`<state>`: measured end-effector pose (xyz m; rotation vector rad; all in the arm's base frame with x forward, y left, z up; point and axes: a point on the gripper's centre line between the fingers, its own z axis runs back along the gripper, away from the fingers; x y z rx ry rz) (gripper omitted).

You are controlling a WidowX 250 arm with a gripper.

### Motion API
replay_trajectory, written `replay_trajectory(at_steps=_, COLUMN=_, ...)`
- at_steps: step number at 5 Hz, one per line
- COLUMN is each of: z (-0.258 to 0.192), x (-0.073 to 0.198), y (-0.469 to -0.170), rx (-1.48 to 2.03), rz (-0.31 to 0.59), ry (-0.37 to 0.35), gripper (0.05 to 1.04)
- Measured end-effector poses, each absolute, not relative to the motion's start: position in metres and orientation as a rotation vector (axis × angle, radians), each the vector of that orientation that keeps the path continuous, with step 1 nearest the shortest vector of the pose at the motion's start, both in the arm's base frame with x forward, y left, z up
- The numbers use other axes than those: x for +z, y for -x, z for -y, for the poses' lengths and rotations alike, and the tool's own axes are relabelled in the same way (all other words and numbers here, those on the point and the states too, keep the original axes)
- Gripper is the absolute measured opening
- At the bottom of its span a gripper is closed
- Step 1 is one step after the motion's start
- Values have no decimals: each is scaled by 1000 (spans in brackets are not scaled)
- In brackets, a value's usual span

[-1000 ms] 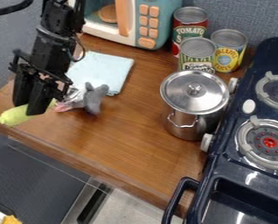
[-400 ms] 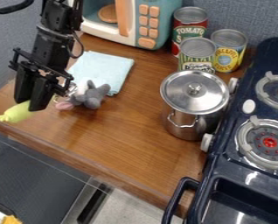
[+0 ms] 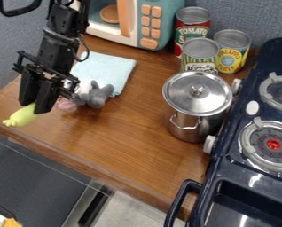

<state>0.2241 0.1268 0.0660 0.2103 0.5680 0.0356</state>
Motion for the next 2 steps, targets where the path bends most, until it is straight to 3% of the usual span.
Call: replay_trajectory(at_steps=2, z=-166, x=72, y=-246, rx=240, rz=-534, ry=-242, gripper=348)
